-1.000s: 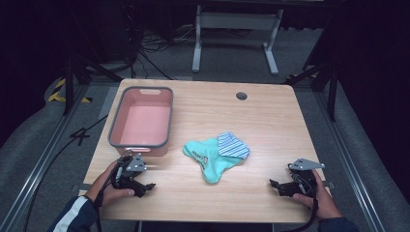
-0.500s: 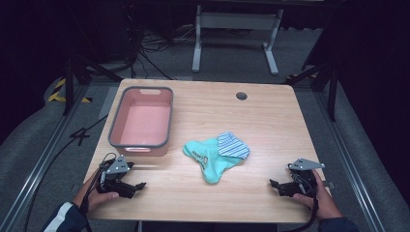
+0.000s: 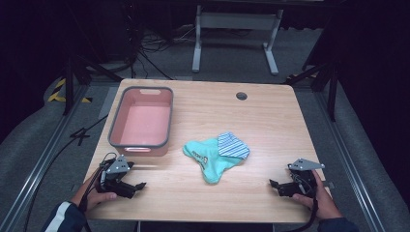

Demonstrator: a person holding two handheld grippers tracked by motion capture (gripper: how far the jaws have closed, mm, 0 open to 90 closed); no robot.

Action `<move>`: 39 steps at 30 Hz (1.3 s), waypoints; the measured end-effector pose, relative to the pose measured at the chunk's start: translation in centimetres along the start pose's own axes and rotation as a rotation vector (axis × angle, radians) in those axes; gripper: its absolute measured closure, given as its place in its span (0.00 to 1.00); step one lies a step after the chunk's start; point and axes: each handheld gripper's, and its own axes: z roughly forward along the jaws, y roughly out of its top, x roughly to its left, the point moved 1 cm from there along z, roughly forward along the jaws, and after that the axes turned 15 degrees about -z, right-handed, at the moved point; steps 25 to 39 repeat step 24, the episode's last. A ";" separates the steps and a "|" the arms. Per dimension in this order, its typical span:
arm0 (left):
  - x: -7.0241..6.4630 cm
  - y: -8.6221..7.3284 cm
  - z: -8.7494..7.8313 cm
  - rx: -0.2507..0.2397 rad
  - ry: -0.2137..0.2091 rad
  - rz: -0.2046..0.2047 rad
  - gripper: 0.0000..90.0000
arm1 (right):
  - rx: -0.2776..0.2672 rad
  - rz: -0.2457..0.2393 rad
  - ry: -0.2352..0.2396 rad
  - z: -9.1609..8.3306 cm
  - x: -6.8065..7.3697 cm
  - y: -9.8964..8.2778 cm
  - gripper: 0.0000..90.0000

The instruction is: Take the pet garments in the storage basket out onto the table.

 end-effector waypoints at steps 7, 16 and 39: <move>0.0 0.1 0.1 0.006 -0.001 0.001 0.09 | -0.002 0.003 0.000 0.0 0.0 0.0 0.01; 0.1 0.4 0.4 0.018 0.015 -0.002 0.03 | -0.001 0.002 0.002 0.0 0.0 0.0 0.01; 0.1 0.4 0.4 0.018 0.014 -0.002 0.03 | -0.003 -0.002 0.005 0.0 -0.1 0.0 0.01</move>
